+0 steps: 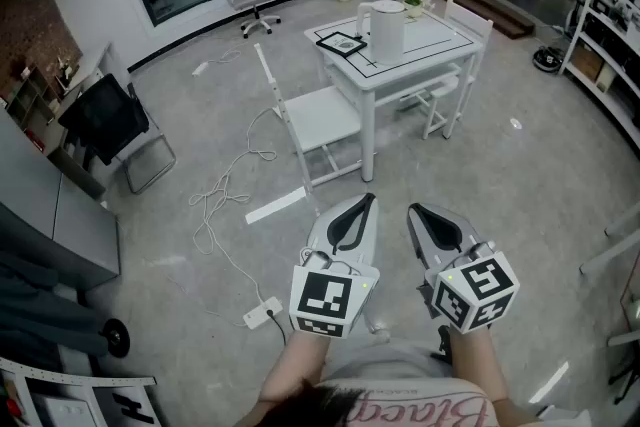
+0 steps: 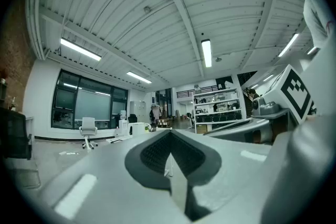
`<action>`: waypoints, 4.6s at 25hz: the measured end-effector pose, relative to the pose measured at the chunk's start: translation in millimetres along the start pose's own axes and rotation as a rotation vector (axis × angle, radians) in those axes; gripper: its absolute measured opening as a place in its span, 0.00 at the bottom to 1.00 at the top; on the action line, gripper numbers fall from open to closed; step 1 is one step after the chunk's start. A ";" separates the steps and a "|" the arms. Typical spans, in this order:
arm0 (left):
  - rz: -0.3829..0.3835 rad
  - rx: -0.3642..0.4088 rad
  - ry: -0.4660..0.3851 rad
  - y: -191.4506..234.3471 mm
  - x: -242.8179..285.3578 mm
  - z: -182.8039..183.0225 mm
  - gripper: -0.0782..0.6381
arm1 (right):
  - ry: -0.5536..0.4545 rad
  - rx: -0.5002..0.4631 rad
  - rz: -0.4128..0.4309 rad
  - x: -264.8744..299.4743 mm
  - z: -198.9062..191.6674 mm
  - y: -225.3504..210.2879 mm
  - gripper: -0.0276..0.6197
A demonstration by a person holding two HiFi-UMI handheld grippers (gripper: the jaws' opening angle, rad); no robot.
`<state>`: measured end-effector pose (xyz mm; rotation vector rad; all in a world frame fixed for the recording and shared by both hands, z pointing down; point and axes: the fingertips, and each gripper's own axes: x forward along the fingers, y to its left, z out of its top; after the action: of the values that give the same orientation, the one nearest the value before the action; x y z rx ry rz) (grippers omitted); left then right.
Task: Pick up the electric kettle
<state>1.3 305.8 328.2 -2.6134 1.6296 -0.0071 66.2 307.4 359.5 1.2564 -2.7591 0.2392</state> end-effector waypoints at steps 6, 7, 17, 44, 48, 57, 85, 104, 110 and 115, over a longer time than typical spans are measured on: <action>-0.014 0.003 -0.029 -7.5 8.6 8.2 0.11 | -0.018 -0.015 -0.012 -5.2 6.8 -9.0 0.08; -0.020 0.007 -0.028 -8.7 11.6 7.8 0.11 | -0.020 -0.013 -0.016 -5.2 7.1 -12.2 0.08; -0.002 -0.017 -0.017 26.0 61.3 -0.2 0.11 | -0.056 0.044 -0.053 30.3 15.9 -54.4 0.08; -0.092 -0.069 0.045 171.6 224.3 -33.2 0.11 | -0.024 0.083 -0.106 215.6 39.6 -141.9 0.08; -0.078 -0.060 0.050 185.5 247.7 -38.8 0.11 | -0.011 0.075 -0.095 239.5 39.4 -160.0 0.08; -0.073 -0.029 0.076 214.7 339.9 -42.7 0.11 | -0.027 0.092 -0.101 298.8 61.3 -240.1 0.08; 0.135 -0.054 0.113 325.4 578.8 -87.5 0.24 | 0.073 0.112 -0.049 467.5 76.5 -455.2 0.08; 0.107 0.069 0.256 441.4 742.6 -167.6 0.36 | 0.138 0.164 -0.301 578.2 64.1 -562.1 0.08; 0.130 0.107 0.237 456.1 773.9 -178.7 0.36 | 0.168 0.186 -0.341 591.6 52.7 -579.7 0.08; 0.161 0.117 0.218 466.5 794.1 -183.0 0.36 | 0.208 0.190 -0.347 604.7 40.8 -592.3 0.08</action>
<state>-74.0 -620.5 462.5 -2.4605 1.8399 -0.3800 117.0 -530.8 473.4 1.6241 -2.3421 0.5739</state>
